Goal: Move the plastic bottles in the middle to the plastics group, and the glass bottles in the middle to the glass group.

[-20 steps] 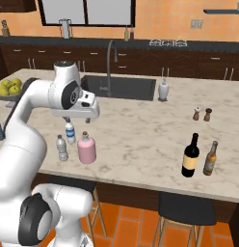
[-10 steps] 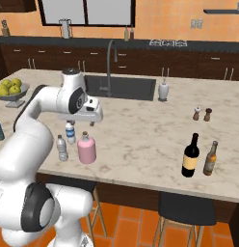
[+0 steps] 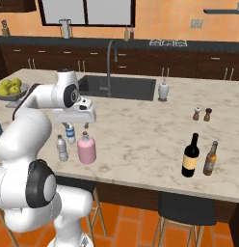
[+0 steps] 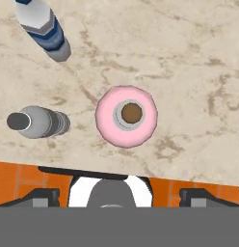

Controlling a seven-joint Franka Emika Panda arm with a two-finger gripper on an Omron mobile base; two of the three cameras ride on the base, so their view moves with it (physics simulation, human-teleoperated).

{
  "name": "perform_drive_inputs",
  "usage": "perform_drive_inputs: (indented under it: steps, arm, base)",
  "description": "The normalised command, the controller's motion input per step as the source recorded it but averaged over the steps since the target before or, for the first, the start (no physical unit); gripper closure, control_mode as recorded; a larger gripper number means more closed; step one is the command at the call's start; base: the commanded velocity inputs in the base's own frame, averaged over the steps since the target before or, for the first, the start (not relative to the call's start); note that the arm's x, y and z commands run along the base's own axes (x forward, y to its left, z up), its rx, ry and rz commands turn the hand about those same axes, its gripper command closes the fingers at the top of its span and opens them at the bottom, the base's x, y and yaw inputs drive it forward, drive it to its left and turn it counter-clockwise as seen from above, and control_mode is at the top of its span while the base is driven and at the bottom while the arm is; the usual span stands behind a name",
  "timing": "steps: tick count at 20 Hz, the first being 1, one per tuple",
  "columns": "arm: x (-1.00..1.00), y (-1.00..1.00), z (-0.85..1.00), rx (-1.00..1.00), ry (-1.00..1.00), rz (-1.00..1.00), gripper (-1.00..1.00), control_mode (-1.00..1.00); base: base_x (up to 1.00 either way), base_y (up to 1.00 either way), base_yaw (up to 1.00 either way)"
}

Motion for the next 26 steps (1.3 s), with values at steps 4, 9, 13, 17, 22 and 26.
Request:
perform_drive_inputs:
  steps: [4, 9, 13, 17, 22, 26]
  arm:
    - [0.08, 0.0, -0.19, 0.0, 0.01, 0.0, -1.0, -1.0]
    - [0.21, 0.0, -0.19, 0.0, 0.0, 0.0, -1.0, -1.0]
    - [0.29, -0.03, -0.16, 0.01, -0.01, 0.0, -1.0, -1.0]
    - [0.11, -0.06, -0.12, 0.03, -0.06, 0.0, -1.0, -1.0]
    - [-0.04, -0.03, -0.11, 0.01, -0.01, 0.0, -1.0, -1.0]
    - [0.0, 0.0, -0.14, 0.02, -0.01, 0.0, -1.0, -1.0]
  base:
    - [0.0, 0.0, 0.0]
    - [0.0, 0.0, 0.0]
    - [0.0, 0.0, 0.0]
    - [0.0, 0.0, 0.0]
    - [0.0, 0.0, 0.0]
    - [0.0, 0.0, 0.0]
